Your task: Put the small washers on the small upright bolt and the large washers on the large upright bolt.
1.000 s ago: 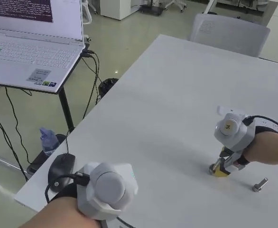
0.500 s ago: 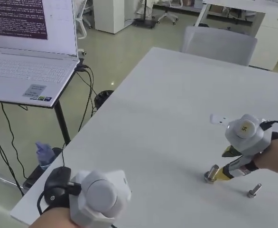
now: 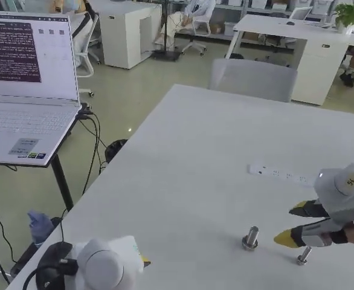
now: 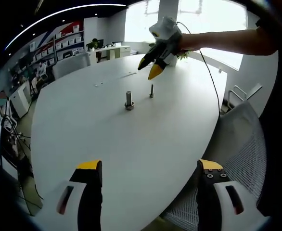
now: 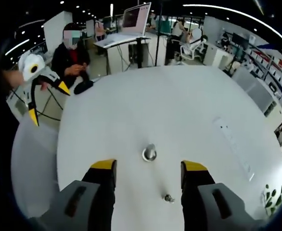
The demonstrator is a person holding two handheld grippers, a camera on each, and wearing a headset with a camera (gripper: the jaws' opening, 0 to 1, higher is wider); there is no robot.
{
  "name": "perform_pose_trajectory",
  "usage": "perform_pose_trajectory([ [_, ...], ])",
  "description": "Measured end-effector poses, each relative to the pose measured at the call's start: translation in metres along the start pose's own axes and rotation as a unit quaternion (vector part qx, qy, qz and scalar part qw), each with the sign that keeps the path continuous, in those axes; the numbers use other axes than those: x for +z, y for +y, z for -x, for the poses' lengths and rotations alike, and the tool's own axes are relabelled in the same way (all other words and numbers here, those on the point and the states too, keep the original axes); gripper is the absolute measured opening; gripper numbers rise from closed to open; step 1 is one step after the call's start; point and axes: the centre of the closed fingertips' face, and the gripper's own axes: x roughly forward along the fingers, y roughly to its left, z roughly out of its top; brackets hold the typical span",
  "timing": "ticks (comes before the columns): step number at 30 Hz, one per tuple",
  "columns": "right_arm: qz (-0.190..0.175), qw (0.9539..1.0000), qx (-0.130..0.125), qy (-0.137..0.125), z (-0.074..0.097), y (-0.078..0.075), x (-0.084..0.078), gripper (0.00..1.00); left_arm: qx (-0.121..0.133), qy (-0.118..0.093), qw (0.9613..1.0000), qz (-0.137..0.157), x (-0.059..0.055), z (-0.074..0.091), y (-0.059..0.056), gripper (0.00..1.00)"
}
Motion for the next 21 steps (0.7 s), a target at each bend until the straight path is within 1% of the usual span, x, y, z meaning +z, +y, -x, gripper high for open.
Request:
perform_pose_trajectory([
  [3,-0.010,0.9998,-0.007,-0.013,0.012,0.003,-0.011,0.57,0.000,-0.007,1.0000,-0.001,0.003,0.000,-0.002,0.81],
  [5,-0.016,0.9996,-0.018,-0.018,0.021,0.003,-0.020,0.58,0.001,-0.009,1.0000,0.002,0.004,-0.001,-0.002,0.81],
  [6,-0.022,0.9992,-0.024,-0.024,0.026,0.002,-0.022,0.58,0.003,-0.010,0.9999,0.002,0.004,-0.001,-0.002,0.81],
  [8,-0.049,0.9971,-0.036,-0.045,0.038,0.002,-0.026,0.59,0.008,-0.015,0.9999,0.001,0.007,0.001,-0.001,0.81],
  [11,-0.062,0.9951,-0.051,-0.058,0.055,0.003,-0.036,0.60,0.012,-0.028,0.9995,0.005,0.013,0.005,-0.001,0.82],
  [12,-0.078,0.9925,-0.061,-0.071,0.064,0.004,-0.036,0.60,0.013,-0.032,0.9994,0.007,0.015,0.006,-0.001,0.82],
  [14,-0.094,0.9892,-0.065,-0.092,0.072,0.007,-0.037,0.61,0.018,-0.039,0.9990,0.011,0.017,0.008,0.000,0.82],
  [16,-0.088,0.9889,-0.071,-0.096,0.080,0.012,-0.041,0.63,0.020,-0.044,0.9987,0.017,0.018,0.010,0.000,0.82],
  [17,-0.089,0.9875,-0.079,-0.103,0.084,0.014,-0.043,0.63,0.021,-0.050,0.9983,0.022,0.020,0.011,0.000,0.82],
  [18,-0.094,0.9859,-0.081,-0.112,0.087,0.017,-0.043,0.64,0.023,-0.054,0.9980,0.025,0.021,0.012,0.000,0.82],
  [19,-0.100,0.9831,-0.087,-0.126,0.091,0.020,-0.042,0.65,0.025,-0.061,0.9974,0.030,0.023,0.014,0.000,0.83],
  [20,-0.094,0.9830,-0.093,-0.127,0.093,0.023,-0.044,0.64,0.025,-0.066,0.9970,0.034,0.024,0.015,-0.001,0.83],
  [21,-0.082,0.9835,-0.100,-0.127,0.095,0.028,-0.047,0.64,0.023,-0.073,0.9961,0.044,0.025,0.015,-0.002,0.83],
])
